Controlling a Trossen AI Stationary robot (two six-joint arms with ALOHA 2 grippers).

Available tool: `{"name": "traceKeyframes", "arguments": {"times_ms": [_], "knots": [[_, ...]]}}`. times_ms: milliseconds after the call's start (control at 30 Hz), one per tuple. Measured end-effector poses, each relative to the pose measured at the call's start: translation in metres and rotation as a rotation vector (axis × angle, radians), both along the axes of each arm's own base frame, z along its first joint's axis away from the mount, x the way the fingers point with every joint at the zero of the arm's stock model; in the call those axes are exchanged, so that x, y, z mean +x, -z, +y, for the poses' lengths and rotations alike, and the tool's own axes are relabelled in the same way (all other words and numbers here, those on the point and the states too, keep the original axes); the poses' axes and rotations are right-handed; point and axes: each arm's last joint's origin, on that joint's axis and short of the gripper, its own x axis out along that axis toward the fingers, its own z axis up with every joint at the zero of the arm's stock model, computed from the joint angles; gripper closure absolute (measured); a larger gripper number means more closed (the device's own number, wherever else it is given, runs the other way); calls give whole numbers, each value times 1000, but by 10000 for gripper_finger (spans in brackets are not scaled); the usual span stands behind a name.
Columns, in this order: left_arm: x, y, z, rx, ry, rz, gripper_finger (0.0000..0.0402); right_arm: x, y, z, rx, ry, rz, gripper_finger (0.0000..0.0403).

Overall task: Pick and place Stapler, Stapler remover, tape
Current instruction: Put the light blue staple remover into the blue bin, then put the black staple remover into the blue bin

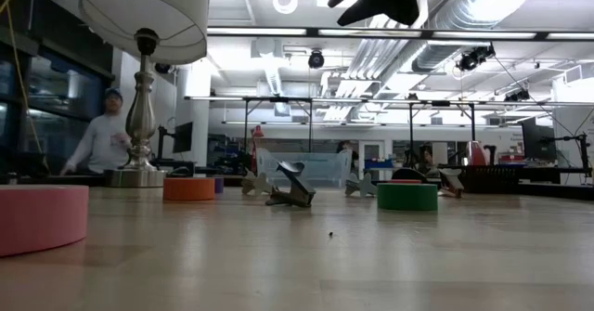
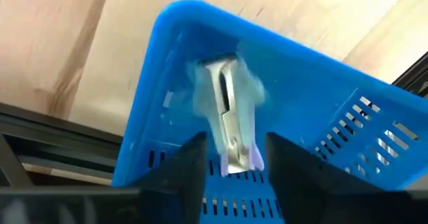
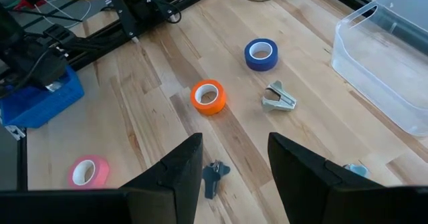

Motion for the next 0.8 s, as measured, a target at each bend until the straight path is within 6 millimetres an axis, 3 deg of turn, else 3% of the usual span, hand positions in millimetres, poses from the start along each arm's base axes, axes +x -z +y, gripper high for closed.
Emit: {"name": "traceKeyframes", "arguments": {"times_ms": [267,567,800], "knots": [[-2,-1,-1,-43,36,58,184,0,0,1,10,-13,2,242],[-10,-24,14,-60,-46,27,177,1,5,1,16,-5,26,242],[-18,-45,38,0,-159,-103,177,6,37,1,88,48,49,242]]}}
